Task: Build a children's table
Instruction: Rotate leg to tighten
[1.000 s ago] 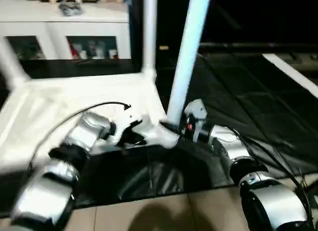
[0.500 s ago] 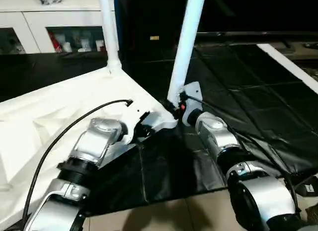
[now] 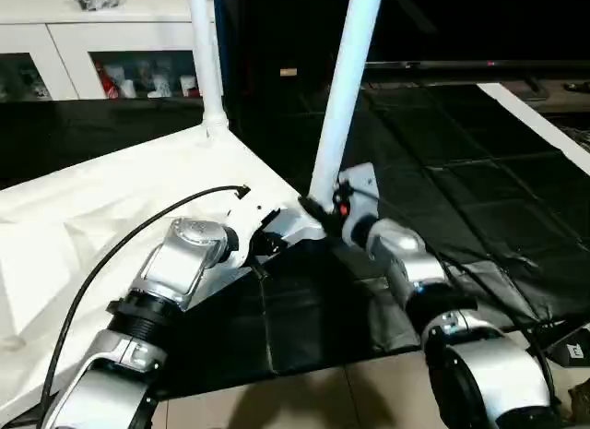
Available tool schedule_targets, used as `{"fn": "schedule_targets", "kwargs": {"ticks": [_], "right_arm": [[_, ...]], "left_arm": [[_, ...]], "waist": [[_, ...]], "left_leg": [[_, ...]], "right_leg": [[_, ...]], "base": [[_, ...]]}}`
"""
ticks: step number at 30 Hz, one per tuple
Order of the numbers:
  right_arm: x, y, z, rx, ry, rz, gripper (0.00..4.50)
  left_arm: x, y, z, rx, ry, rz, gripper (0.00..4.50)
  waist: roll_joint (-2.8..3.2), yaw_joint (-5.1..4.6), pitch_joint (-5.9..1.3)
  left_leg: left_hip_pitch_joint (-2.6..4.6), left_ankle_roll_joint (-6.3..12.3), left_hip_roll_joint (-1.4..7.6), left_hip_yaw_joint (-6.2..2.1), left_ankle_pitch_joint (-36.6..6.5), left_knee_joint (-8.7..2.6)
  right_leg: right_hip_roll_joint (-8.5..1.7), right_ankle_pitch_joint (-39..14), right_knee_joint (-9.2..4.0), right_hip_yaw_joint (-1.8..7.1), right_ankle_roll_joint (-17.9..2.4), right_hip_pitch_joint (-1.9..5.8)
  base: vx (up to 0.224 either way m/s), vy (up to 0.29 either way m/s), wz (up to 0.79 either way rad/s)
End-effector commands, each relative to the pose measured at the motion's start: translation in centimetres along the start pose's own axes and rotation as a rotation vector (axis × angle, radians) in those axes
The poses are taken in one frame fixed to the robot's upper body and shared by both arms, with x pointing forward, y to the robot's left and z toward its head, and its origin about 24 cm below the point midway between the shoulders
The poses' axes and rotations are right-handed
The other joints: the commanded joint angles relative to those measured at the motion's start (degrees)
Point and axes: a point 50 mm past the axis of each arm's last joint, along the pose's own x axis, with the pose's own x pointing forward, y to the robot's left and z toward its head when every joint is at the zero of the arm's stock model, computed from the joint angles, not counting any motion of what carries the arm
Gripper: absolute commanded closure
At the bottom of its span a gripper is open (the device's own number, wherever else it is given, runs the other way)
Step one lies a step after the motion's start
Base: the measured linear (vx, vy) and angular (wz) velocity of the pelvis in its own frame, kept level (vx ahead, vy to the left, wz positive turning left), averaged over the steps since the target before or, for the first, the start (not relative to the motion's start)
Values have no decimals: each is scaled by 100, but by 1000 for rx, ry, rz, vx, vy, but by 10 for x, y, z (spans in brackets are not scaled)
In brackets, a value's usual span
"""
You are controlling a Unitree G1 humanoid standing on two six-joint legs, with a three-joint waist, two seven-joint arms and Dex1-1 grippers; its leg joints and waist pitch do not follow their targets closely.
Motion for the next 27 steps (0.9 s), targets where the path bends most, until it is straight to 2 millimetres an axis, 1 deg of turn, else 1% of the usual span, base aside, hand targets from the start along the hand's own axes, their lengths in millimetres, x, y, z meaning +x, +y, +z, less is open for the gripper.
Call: {"fn": "schedule_targets", "kwargs": {"ticks": [1, 2, 3, 4, 5, 6, 7, 8, 9, 10, 11, 12, 13, 14, 15, 17, 18, 19, 20, 21, 22, 23, 24, 27], "right_arm": [[-3, 7, -25, 33, 107, 53, 99], [-5, 5, -25, 29, 105, 56, 93], [-6, 3, -25, 24, 100, 62, 81], [-6, 3, -25, 24, 100, 62, 71], [-11, -1, -24, 26, 84, 72, 71], [-12, -3, -23, 29, 79, 76, 52], [-16, -6, -23, 22, 71, 88, 52], [-17, -7, -24, 20, 71, 91, 44], [-25, -12, -25, 0, 68, 124, 32], [-32, -18, -24, -25, 61, 149, 32], [-35, -22, -23, -34, 58, 157, 11], [-36, -22, -23, -35, 58, 158, 11], [-43, -29, -18, -50, 42, 172, 4], [-46, -32, -16, -56, 32, 177, 4], [-50, -36, -13, -64, 15, 183, 4], [-61, -43, -3, -84, -24, 212, 4], [-61, -43, -3, -84, -24, 212, 4], [-64, -45, -1, -90, -31, 225, 4], [-68, -47, 2, -110, -34, 249, 4], [-76, -49, 7, -142, -28, 314, 4], [-76, -49, 7, -142, -28, 314, 4], [-83, -50, 11, -180, -4, 384, 4], [-84, -50, 12, -189, 4, 402, 4], [-89, -48, 18, -250, 68, 510, 4]], "left_arm": [[-2, 5, 15, 87, -22, 16, 450], [-1, 5, 15, 102, -19, 12, 450], [-1, 6, 15, 114, -15, 9, 450], [-1, 6, 15, 114, -15, 9, 450], [-1, 7, 14, 131, -10, -2, 450], [-1, 7, 14, 139, -9, -9, 450], [-1, 8, 13, 148, -8, -22, 450], [-1, 8, 13, 149, -8, -26, 450], [-1, 8, 13, 157, -12, -67, 450], [-2, 8, 12, 178, -12, -100, 450], [-3, 9, 11, 185, -11, -117, 450], [-3, 9, 11, 185, -10, -118, 450], [-4, 10, 10, 197, 2, -139, 450], [-4, 11, 9, 208, 8, -147, 450], [-4, 13, 9, 220, 9, -147, 450], [-5, 16, 9, 247, 15, -154, 450], [-5, 16, 9, 247, 15, -154, 450], [-6, 17, 9, 252, 19, -162, 450], [-7, 17, 9, 278, 19, -186, 450], [-8, 16, 8, 303, 29, -236, 450], [-8, 16, 8, 303, 29, -236, 450], [-10, 13, 7, 345, 27, -310, 450], [-10, 11, 7, 354, 28, -330, 450], [-13, 3, 5, 433, 58, -464, 450]], "waist": [[78, 16, -271], [85, 26, -279], [81, 29, -285], [75, 23, -283], [84, 26, -282], [81, 30, -289], [122, 36, -296], [103, 34, -296], [108, 44, -298], [116, 48, -311], [108, 60, -309], [101, 64, -313], [107, 71, -311], [104, 91, -321], [94, 103, -320], [91, 134, -325], [87, 155, -330], [82, 152, -327], [100, 163, -315], [109, 177, -320], [109, 177, -320], [99, 195, -324], [92, 206, -325], [98, 258, -326]], "left_leg": [[0, 93, 65, 5, -1056, -338], [11, 103, 64, 10, -1016, -328], [-7, 131, 62, 12, -945, -318], [-19, 139, 63, 10, -917, -320], [-10, 162, 65, 9, -884, -321], [-13, 194, 59, 13, -831, -307], [0, 195, 65, 10, -810, -304], [3, 221, 65, 19, -790, -296], [-5, 261, 55, 20, -737, -288], [-9, 288, 56, 15, -706, -281], [-3, 326, 48, 21, -713, -274], [-19, 336, 53, 16, -654, -269], [-12, 339, 53, 17, -641, -270], [-5, 364, 57, 25, -624, -253], [-14, 386, 60, 25, -572, -252], [-25, 462, 52, 27, -511, -233], [-31, 500, 61, 26, -444, -217], [-44, 517, 55, 27, -423, -217], [-43, 533, 55, 23, -470, -217], [-33, 542, 58, 30, -541, -208], [-33, 542, 58, 30, -541, -208], [-34, 554, 60, 26, -527, -204], [-41, 573, 63, 30, -508, -196], [-27, 582, 75, 30, -500, -194]], "right_leg": [[-397, -516, -481, 339, -1118, 276], [-396, -461, -474, 343, -1132, 274], [-399, -283, -459, 345, -1166, 284], [-394, -229, -447, 341, -1174, 293], [-392, -184, -443, 335, -1188, 287], [-389, -84, -435, 338, -1198, 298], [-392, -9, -424, 339, -1222, 291], [-384, 120, -417, 338, -1256, 287], [-375, 249, -416, 335, -1268, 303], [-380, 375, -397, 330, -1313, 312], [-369, 384, -409, 325, -1319, 310], [-378, 467, -382, 328, -1348, 327], [-378, 476, -386, 325, -1362, 325], [-385, 521, -378, 328, -1391, 327], [-381, 562, -371, 320, -1411, 331], [-373, 639, -363, 320, -1395, 339], [-374, 737, -343, 318, -1381, 338], [-369, 755, -339, 312, -1384, 340], [-374, 658, -358, 305, -1364, 335], [-373, 568, -371, 306, -1341, 334], [-373, 568, -371, 306, -1341, 334], [-368, 590, -366, 301, -1357, 339], [-368, 638, -355, 304, -1369, 338], [-372, 637, -349, 297, -1429, 318]], "base": [[0, 0, 0], [0, 0, 0], [0, 0, 0], [0, 0, 0], [0, 0, 0], [0, 0, 0], [0, 0, 0], [0, 0, 0], [0, 0, 0], [0, 0, 0], [0, 0, 0], [0, 0, 0], [0, 0, 0], [0, 0, 0], [0, 0, 0], [0, 0, 0], [0, 0, 0], [0, 0, 0], [0, 0, 0], [0, 0, 0], [0, 0, 0], [0, 0, 0], [0, 0, 0], [0, 0, 0]]}}
